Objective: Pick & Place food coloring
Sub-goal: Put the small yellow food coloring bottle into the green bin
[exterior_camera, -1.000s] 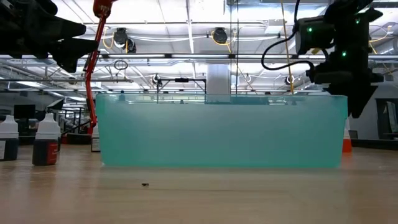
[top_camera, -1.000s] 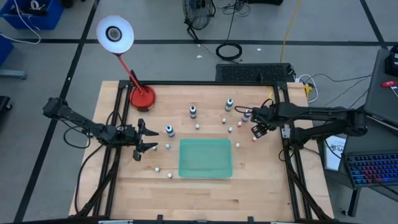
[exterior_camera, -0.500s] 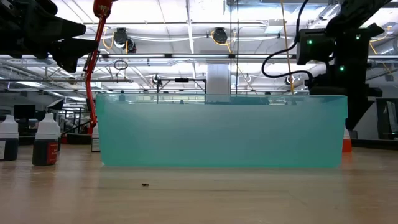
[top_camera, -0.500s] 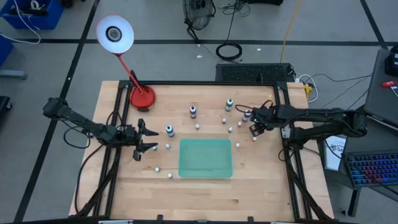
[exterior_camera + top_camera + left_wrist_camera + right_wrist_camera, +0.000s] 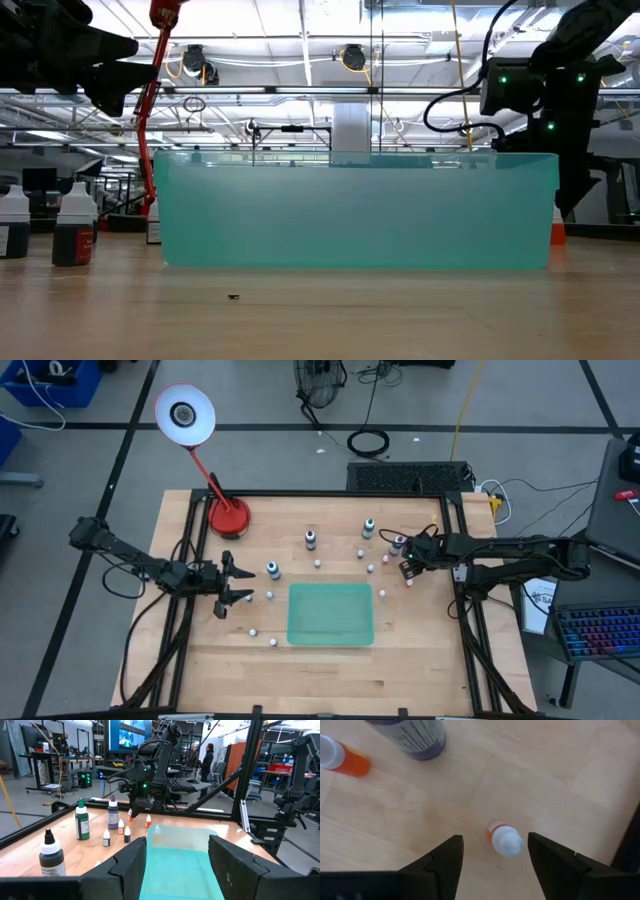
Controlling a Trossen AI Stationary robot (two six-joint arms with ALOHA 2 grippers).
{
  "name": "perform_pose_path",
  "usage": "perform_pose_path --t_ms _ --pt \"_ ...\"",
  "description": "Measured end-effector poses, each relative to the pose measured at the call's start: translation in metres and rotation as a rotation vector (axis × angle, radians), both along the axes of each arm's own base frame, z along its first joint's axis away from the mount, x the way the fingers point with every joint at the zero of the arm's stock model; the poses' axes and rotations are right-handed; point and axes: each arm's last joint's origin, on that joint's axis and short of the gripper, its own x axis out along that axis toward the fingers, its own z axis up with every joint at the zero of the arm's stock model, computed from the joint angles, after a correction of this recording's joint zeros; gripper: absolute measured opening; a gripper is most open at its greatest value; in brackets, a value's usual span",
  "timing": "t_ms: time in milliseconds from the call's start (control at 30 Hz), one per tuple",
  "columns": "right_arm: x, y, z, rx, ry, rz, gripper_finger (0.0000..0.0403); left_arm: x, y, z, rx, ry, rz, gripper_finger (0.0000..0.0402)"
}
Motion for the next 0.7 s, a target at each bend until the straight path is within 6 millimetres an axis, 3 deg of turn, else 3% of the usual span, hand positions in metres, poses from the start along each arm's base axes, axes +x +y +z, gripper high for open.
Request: perform_pose_path --t_ms 300,700 --pt "0.0010 -0.0003 0.0002 -0.003 -0.011 0.000 0.0188 0.0000 0.0000 0.0000 0.000 0.000 0.000 0.0214" --pt "0.0010 -0.0003 0.0002 -0.004 -0.010 0.000 0.0129 0.0000 0.0000 0.0000 0.000 0.000 0.000 0.0214"
